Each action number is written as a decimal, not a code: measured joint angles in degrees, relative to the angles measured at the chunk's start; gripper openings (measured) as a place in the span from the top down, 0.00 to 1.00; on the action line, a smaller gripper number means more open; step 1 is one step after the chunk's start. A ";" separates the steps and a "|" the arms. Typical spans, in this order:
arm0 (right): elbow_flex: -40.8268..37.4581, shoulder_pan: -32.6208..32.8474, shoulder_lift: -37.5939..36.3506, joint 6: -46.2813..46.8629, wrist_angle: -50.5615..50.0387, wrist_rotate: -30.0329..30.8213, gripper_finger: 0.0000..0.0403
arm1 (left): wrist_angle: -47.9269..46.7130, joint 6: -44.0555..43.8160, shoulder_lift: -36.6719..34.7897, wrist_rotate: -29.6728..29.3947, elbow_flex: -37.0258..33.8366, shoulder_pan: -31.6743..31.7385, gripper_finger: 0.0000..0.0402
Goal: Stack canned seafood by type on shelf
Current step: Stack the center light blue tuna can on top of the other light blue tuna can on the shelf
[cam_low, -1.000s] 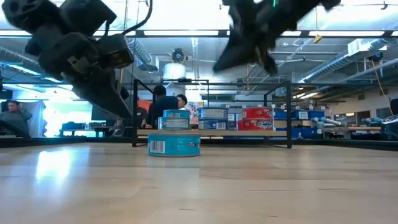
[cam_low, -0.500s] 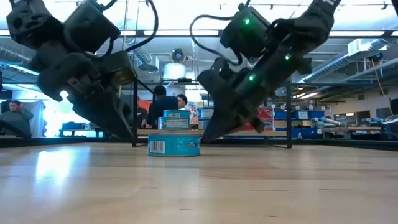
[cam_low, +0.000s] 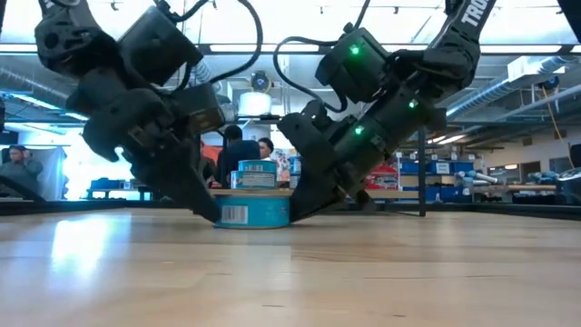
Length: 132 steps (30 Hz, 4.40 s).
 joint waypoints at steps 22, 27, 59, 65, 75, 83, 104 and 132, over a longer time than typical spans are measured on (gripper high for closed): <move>0.65 0.44 -0.03 1.23 -1.18 -2.70 0.99 | -5.22 -1.27 -4.72 -0.63 6.89 0.60 1.00; 0.62 0.81 -0.03 1.91 -0.67 -3.17 0.99 | -6.53 -1.29 -5.90 -0.41 6.99 1.38 1.00; 0.78 2.34 -0.05 2.73 -1.35 -5.90 0.99 | -9.76 1.25 -11.45 -1.78 6.69 3.48 0.98; 0.78 2.29 -0.05 2.35 -1.44 -5.69 0.99 | -13.32 5.07 -16.69 3.00 6.71 3.43 0.96; 0.73 2.19 -1.11 0.29 -3.06 -8.49 0.99 | -38.44 17.75 -20.98 9.73 15.07 3.45 0.89; 0.62 2.25 -6.86 -2.26 -11.14 -9.82 0.99 | -53.43 27.84 -19.06 9.93 29.62 4.51 0.74; 0.71 14.83 -34.74 6.86 -38.76 -3.33 0.99 | -61.13 39.67 2.46 7.81 44.94 5.44 0.36; 0.67 18.75 -36.20 9.70 -45.41 -0.50 0.99 | -66.56 48.31 11.46 2.28 47.63 6.43 0.36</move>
